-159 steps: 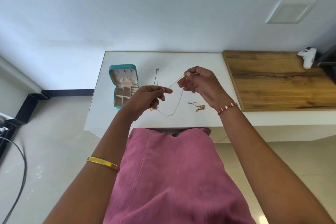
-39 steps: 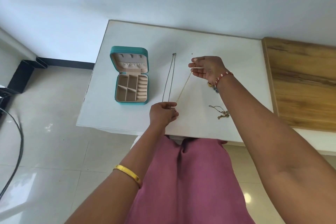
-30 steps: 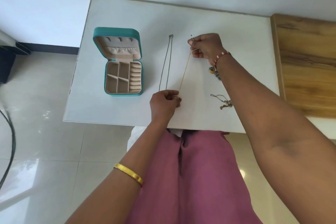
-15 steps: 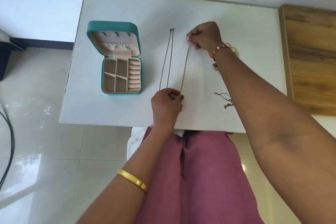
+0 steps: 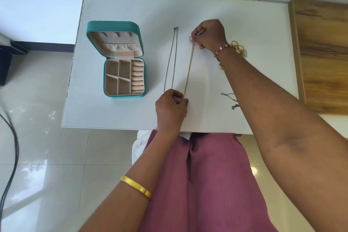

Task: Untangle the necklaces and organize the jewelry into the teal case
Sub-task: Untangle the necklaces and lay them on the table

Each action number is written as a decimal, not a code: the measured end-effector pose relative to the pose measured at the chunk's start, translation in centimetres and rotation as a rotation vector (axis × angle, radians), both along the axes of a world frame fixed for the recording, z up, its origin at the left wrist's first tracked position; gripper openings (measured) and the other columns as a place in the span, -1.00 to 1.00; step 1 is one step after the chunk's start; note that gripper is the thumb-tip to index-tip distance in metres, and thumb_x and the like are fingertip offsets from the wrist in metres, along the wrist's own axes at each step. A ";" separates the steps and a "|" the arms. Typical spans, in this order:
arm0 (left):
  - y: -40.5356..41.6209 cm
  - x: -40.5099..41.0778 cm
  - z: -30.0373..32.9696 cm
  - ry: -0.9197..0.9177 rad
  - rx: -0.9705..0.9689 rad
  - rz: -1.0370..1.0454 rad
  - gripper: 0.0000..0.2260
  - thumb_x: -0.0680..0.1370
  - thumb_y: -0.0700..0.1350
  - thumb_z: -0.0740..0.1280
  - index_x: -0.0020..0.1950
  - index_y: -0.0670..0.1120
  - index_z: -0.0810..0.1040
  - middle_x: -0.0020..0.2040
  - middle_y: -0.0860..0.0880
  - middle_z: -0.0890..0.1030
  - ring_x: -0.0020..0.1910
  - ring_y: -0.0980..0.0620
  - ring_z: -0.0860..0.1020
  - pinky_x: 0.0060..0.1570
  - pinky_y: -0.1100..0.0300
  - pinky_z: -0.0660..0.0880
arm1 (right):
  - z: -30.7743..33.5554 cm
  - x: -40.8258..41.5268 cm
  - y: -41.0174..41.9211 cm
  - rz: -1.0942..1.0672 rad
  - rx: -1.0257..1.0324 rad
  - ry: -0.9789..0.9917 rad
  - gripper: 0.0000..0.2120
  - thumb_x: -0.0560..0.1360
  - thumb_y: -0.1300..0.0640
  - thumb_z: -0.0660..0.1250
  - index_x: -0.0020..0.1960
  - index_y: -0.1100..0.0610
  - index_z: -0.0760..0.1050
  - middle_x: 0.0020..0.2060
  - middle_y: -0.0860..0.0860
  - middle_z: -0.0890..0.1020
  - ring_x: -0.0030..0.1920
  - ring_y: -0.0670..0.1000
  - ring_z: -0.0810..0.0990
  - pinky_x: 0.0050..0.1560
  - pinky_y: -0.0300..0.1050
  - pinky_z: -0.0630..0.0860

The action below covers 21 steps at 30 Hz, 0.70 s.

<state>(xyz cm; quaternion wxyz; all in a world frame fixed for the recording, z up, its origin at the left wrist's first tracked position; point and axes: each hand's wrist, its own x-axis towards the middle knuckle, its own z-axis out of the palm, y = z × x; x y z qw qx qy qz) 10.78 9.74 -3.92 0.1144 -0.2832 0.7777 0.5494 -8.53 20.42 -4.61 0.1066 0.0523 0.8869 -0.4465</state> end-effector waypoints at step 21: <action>3.7 1.9 4.8 0.035 0.191 -0.122 -0.91 0.53 -0.20 0.25 -0.12 -0.08 0.53 -0.34 -0.04 0.58 -0.34 0.04 0.56 -0.08 0.06 0.60 | 3.4 15.7 7.6 -0.505 -0.412 0.067 -0.97 0.45 0.32 0.35 -0.13 0.27 0.56 -0.43 0.07 0.53 -0.51 -0.11 0.47 -0.45 -0.26 0.50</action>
